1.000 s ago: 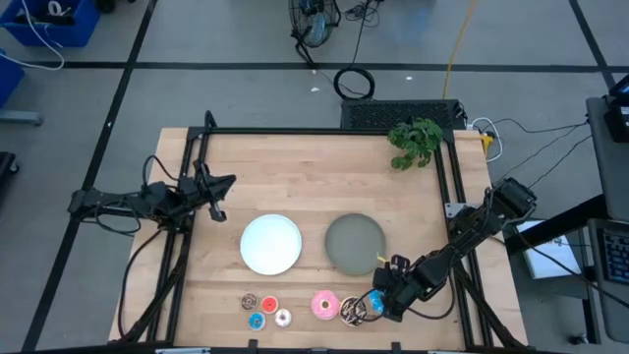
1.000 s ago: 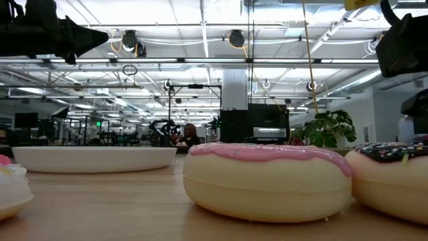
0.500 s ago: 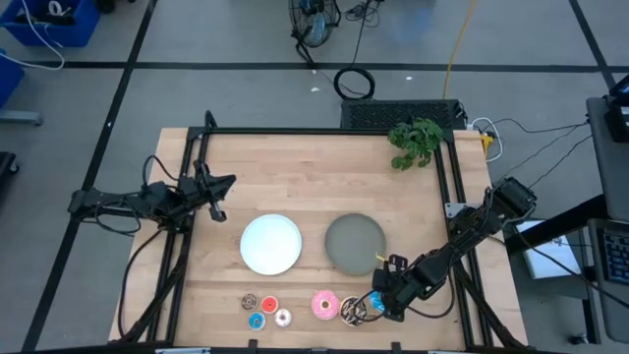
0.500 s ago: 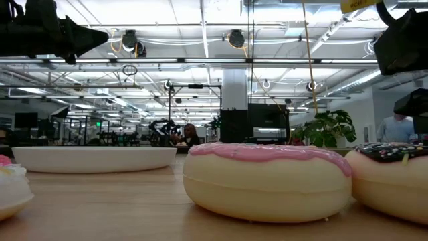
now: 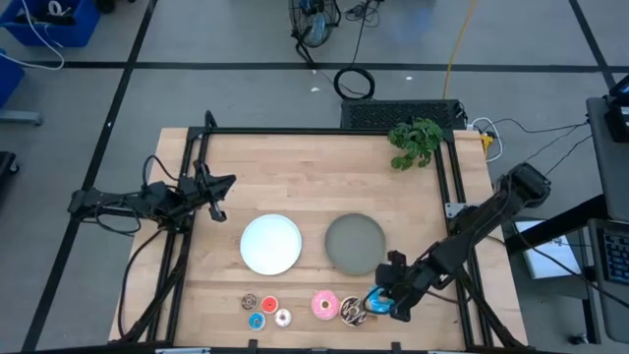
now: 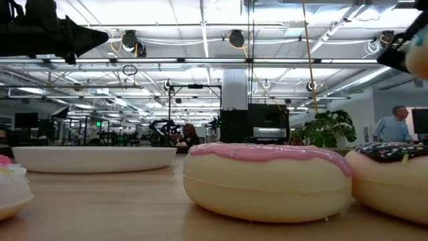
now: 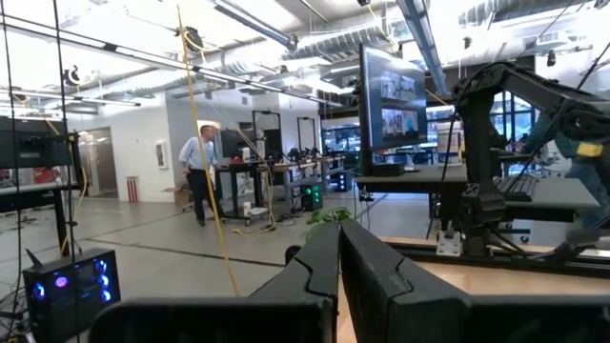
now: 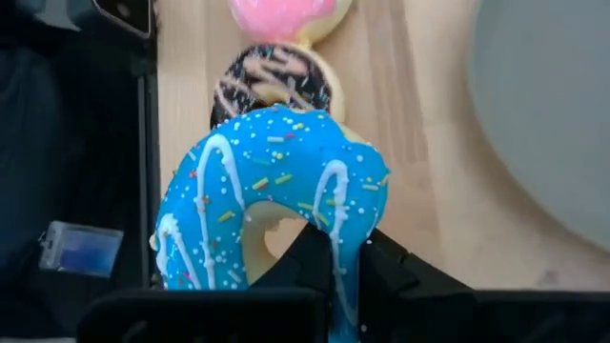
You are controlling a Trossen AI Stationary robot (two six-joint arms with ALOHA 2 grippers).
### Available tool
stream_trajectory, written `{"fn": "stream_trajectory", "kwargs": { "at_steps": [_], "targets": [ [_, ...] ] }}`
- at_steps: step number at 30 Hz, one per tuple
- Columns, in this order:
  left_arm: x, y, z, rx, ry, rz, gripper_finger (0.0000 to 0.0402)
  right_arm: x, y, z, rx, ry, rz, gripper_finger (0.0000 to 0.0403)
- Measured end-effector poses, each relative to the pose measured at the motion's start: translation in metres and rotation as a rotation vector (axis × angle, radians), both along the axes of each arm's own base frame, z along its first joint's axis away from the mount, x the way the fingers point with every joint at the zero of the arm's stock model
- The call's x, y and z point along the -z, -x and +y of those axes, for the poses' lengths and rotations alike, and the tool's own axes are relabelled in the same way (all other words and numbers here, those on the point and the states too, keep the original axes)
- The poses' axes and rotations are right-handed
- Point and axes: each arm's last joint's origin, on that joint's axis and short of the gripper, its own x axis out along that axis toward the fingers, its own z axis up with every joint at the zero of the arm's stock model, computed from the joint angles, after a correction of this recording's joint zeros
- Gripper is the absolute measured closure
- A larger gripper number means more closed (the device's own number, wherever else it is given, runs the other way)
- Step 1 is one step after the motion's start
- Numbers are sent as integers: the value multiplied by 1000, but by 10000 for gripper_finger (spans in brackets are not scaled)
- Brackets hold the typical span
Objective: Pick & Place donuts
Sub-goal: Put the big blue donut into the gray plate
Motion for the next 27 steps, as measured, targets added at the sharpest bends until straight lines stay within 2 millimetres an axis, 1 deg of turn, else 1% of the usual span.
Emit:
{"fn": "stream_trajectory", "kwargs": {
  "at_steps": [3,10,12,15,19,23,25,27],
  "targets": [
    [0,0,0,0,0,0,382,-3,0,-1,10,5,-22,390],
    [0,0,0,2,5,-2,382,-1,1,-2,7,28,1,390],
    [0,0,0,2,5,-3,382,-1,1,-2,-6,47,-15,390],
    [0,0,0,2,6,-7,382,-4,-6,-7,-22,76,-42,390],
    [-1,0,0,3,9,-10,382,-19,-23,-22,25,67,-53,390],
    [-1,0,0,15,27,-19,382,-37,-39,-41,25,70,-36,390],
    [-1,0,0,14,26,-19,382,-53,-46,-50,36,85,-32,390],
    [-1,0,0,10,12,-13,382,-73,-52,-58,39,103,-40,390]
  ]
}}
